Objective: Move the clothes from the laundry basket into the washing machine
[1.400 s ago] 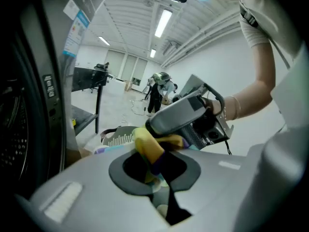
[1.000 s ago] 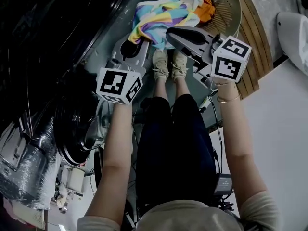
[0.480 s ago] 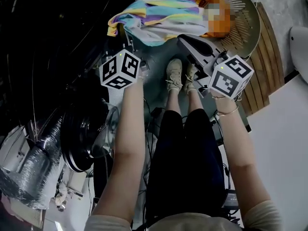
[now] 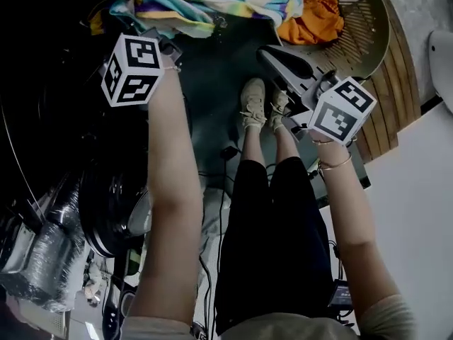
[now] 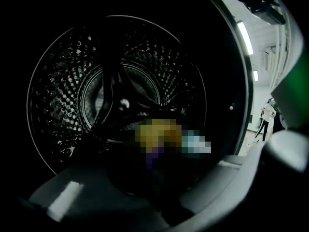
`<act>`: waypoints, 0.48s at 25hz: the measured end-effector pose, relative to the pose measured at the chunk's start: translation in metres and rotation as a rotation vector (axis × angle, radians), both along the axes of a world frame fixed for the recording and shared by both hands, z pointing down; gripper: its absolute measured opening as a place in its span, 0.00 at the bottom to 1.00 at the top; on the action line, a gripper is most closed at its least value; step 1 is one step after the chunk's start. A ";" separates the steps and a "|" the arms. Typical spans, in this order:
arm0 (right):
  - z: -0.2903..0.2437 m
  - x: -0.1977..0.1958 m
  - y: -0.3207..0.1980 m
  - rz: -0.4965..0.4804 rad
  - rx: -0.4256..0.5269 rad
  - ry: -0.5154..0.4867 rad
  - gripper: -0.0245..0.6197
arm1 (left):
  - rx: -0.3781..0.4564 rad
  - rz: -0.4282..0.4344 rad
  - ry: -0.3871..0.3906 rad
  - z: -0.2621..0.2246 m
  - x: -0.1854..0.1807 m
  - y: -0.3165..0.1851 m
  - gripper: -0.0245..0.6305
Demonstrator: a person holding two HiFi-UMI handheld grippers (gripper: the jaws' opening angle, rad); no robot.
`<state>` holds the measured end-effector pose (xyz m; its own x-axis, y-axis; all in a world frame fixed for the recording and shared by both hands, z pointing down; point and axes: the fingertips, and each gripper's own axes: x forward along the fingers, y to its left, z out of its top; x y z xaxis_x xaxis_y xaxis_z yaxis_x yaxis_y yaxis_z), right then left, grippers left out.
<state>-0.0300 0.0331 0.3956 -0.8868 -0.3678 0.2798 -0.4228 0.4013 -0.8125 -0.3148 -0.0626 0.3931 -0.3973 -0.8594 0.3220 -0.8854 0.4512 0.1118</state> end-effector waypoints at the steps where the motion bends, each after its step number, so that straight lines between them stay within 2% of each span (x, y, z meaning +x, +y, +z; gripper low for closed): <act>1: 0.000 0.001 0.001 0.007 -0.008 -0.010 0.06 | 0.008 -0.009 -0.009 -0.003 -0.003 -0.006 0.09; 3: 0.002 0.002 0.007 0.012 -0.029 -0.021 0.06 | -0.006 0.001 -0.003 0.006 -0.006 -0.016 0.10; 5: 0.003 0.001 0.014 0.001 -0.050 -0.032 0.06 | -0.020 0.015 0.057 0.023 -0.007 -0.026 0.11; 6: 0.002 0.001 0.016 -0.007 -0.056 -0.039 0.06 | -0.027 0.019 0.103 0.031 -0.006 -0.029 0.20; 7: 0.002 0.000 0.019 -0.015 -0.060 -0.046 0.06 | -0.039 0.019 0.153 0.039 -0.005 -0.031 0.37; 8: 0.001 0.000 0.023 -0.024 -0.063 -0.050 0.06 | -0.053 0.010 0.197 0.044 -0.005 -0.029 0.44; 10: 0.000 0.001 0.029 -0.033 -0.066 -0.052 0.06 | -0.066 -0.023 0.245 0.045 -0.008 -0.018 0.50; 12: -0.003 0.003 0.032 -0.027 -0.070 -0.050 0.06 | -0.061 -0.044 0.247 0.035 -0.009 -0.004 0.52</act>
<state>-0.0272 0.0652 0.3926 -0.9096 -0.3250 0.2590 -0.3709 0.3536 -0.8587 -0.3235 -0.0664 0.4280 -0.3365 -0.8191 0.4647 -0.8142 0.5009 0.2934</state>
